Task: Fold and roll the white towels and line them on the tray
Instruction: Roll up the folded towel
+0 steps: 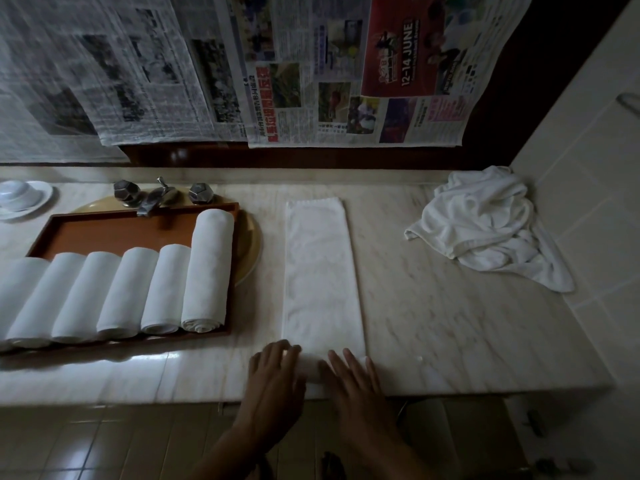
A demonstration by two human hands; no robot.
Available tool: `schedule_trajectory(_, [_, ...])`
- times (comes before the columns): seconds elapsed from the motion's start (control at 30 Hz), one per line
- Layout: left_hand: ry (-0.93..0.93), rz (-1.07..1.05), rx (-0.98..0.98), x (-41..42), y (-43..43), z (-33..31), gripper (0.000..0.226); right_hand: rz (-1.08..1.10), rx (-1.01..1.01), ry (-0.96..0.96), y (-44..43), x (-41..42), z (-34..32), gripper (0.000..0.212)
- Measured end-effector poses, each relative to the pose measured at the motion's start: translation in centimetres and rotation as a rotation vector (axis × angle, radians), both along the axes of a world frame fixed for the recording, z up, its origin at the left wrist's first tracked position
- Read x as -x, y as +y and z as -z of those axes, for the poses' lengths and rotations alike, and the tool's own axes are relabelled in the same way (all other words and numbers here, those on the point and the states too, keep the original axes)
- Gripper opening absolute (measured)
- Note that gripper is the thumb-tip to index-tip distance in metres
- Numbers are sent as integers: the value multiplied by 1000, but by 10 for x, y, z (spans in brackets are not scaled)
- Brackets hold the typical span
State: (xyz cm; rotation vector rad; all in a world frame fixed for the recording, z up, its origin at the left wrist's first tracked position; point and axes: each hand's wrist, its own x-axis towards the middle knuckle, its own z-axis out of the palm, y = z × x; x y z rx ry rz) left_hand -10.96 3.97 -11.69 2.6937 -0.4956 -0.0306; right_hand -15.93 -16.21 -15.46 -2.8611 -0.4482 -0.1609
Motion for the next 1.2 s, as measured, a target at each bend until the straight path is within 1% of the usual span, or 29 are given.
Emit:
schedule_trajectory(0.07, [-62, 129, -94, 10, -14, 7, 54, 3, -22, 16, -2, -6, -3, 61])
schedule_trajectory(0.17, [-15, 154, -214, 11, -18, 17, 64, -20, 44, 87, -4, -18, -7, 62])
schedule_trajectory(0.23, [-10, 179, -228, 4, -14, 21, 65, -40, 80, 122, -6, -30, -8, 64])
schedule_trajectory(0.3, [14, 205, -216, -7, -10, 20, 63, -57, 108, 166, -10, -43, -8, 73])
schedule_trajectory(0.37, [45, 237, -218, -17, -6, 16, 62, -70, 100, 212, -15, -52, -8, 81])
schedule_trajectory(0.4, [66, 247, -200, -21, -3, 15, 62, -72, 89, 225, -18, -54, -9, 82])
schedule_trajectory(0.5, [143, 248, -108, -27, 4, 11, 66, -96, 59, 270, -23, -53, -19, 71])
schedule_trajectory(0.57, [159, 254, -43, -26, 7, 8, 63, -103, 38, 343, -22, -52, -30, 65])
schedule_trajectory(0.67, [183, 298, -14, -19, 15, 3, 61, -17, -103, 476, -20, -47, -46, 57])
schedule_trajectory(0.8, [187, 318, -1, -14, 20, 5, 41, 41, -227, 555, -24, -37, -52, 43])
schedule_trajectory(0.9, [157, 269, -1, -21, 22, 17, 32, 79, -270, 530, -23, -40, -49, 35])
schedule_trajectory(1.0, [123, 188, -85, -25, 17, 17, 46, 85, -188, 509, -22, -50, -50, 32])
schedule_trajectory(1.07, [70, 141, -76, -18, 7, 9, 49, 78, -90, 524, -20, -60, -54, 33])
schedule_trajectory(1.1, [71, 153, -59, -12, -1, 4, 50, 84, -51, 532, -19, -66, -57, 33])
schedule_trajectory(1.13, [62, 186, -67, -6, -7, 5, 51, 99, -41, 534, -20, -70, -57, 33])
schedule_trajectory(1.2, [89, 233, -112, 5, -16, 7, 57, 155, -111, 523, -21, -77, -59, 31])
